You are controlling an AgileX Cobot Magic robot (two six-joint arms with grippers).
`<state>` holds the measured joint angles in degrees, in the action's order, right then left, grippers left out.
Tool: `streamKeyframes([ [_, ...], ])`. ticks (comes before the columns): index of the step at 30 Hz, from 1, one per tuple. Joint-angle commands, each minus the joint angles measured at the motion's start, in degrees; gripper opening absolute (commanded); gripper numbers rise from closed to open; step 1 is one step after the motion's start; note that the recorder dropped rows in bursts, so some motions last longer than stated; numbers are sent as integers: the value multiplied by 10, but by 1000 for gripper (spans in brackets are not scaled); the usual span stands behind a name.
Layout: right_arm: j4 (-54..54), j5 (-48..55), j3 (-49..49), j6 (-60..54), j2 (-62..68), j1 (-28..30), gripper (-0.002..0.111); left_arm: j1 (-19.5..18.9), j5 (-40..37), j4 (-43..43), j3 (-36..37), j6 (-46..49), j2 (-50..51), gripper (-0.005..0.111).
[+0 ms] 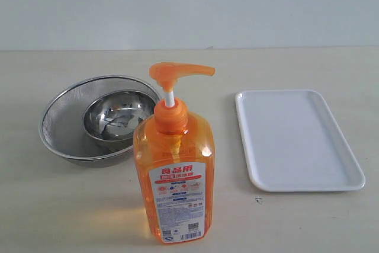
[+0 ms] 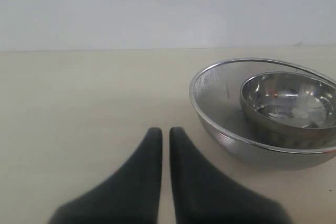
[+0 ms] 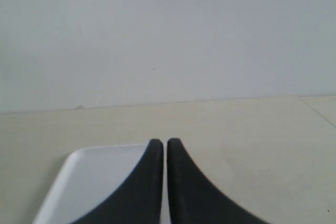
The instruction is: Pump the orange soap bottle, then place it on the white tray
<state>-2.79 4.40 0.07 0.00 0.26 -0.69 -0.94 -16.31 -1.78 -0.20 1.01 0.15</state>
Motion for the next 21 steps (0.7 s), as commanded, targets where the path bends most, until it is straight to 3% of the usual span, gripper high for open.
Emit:
streamKeyframes([
  [1,4,-14,-1,-8,-3,2,0,-2,4,-5,2,0,-2,5],
  [21,4,-7,-14,-33,-3,2,0,-2,3,-5,2,0,-2,5],
])
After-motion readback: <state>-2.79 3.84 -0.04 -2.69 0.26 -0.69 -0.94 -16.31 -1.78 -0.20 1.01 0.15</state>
